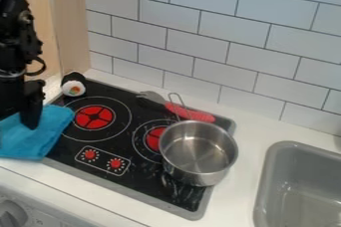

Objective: Move the cloth to the lower left corner of the stove

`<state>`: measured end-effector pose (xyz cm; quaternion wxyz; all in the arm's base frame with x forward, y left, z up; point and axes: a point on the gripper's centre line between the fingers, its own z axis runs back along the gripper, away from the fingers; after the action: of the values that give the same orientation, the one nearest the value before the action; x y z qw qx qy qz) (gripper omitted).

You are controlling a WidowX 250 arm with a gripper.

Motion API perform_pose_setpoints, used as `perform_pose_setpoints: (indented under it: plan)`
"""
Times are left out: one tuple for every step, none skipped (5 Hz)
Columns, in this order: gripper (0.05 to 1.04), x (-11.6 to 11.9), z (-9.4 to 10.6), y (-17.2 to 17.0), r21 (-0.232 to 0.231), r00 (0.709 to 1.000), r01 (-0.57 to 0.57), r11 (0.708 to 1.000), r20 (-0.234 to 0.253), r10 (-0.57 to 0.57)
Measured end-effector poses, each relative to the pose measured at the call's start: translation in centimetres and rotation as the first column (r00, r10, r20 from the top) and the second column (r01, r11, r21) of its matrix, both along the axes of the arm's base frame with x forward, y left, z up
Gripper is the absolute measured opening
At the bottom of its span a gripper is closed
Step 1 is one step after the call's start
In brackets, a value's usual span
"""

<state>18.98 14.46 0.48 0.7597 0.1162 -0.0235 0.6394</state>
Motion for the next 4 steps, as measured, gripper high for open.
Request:
perform_pose_setpoints:
  plan:
    - [0.998, 0.0, 0.0, -0.2, -0.008, 1.000, -0.009, 1.000, 0.001, 0.009]
    - [0.998, 0.0, 0.3, -0.7, -0.008, 1.000, -0.009, 1.000, 0.000, 0.009]
    - [0.998, -0.1, 1.3, -0.9, -0.006, 1.000, -0.020, 1.000, 0.008, 0.020]
    - [0.998, 0.1, 3.4, -1.1, 0.009, 0.999, -0.016, 1.000, 0.037, 0.016]
